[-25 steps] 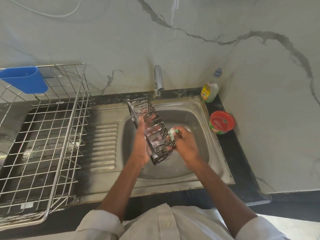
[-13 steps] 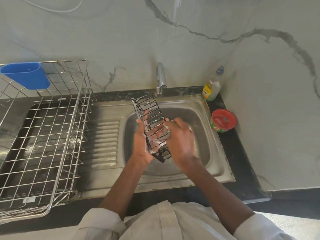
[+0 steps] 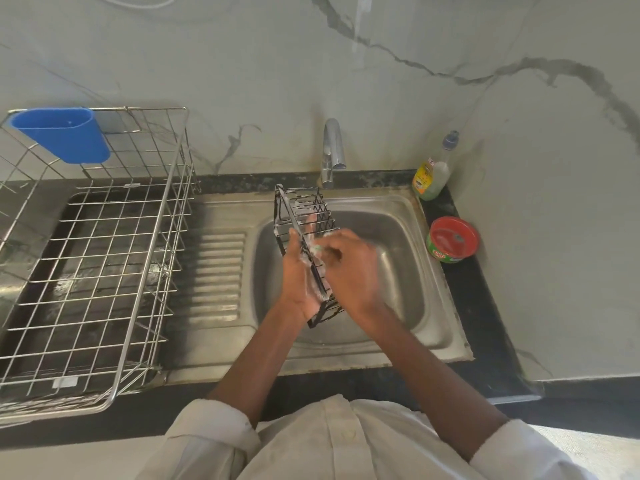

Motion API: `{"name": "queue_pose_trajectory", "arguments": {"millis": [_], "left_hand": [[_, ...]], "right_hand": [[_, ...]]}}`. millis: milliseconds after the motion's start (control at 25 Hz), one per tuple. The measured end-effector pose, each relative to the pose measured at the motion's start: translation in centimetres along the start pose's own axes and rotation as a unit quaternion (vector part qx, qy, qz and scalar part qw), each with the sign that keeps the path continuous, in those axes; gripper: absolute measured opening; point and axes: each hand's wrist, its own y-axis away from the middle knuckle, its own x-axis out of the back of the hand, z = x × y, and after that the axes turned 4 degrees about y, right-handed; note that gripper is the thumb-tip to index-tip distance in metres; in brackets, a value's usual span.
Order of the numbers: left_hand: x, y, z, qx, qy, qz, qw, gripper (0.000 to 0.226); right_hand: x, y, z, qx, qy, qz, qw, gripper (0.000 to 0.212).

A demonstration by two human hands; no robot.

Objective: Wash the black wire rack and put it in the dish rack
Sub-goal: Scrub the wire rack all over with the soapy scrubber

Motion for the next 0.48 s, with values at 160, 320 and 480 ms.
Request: {"name": "queue_pose_trajectory", "arguments": {"millis": [160,320,480], "left_hand": [[0.8,-0.1,0.1,-0.008,0.043,-0.007,0.999,0.067],[1.8,-0.7,1.0,-0.033,0.056,-0.001,0.998,0.071],[0.9,-1.0,0.7,0.0,0.089,0.023,0.996,0.079]], "right_hand": [[0.0,1.1,-0.5,0.08,0.008,-0.067,0.994,0.03],[2.6,3.2,3.7,0.056,0.044,-0.062,0.996,0.032],[0.1,3.2,1.7,0.023,0.061,0.012,0.998,0.037]]}}
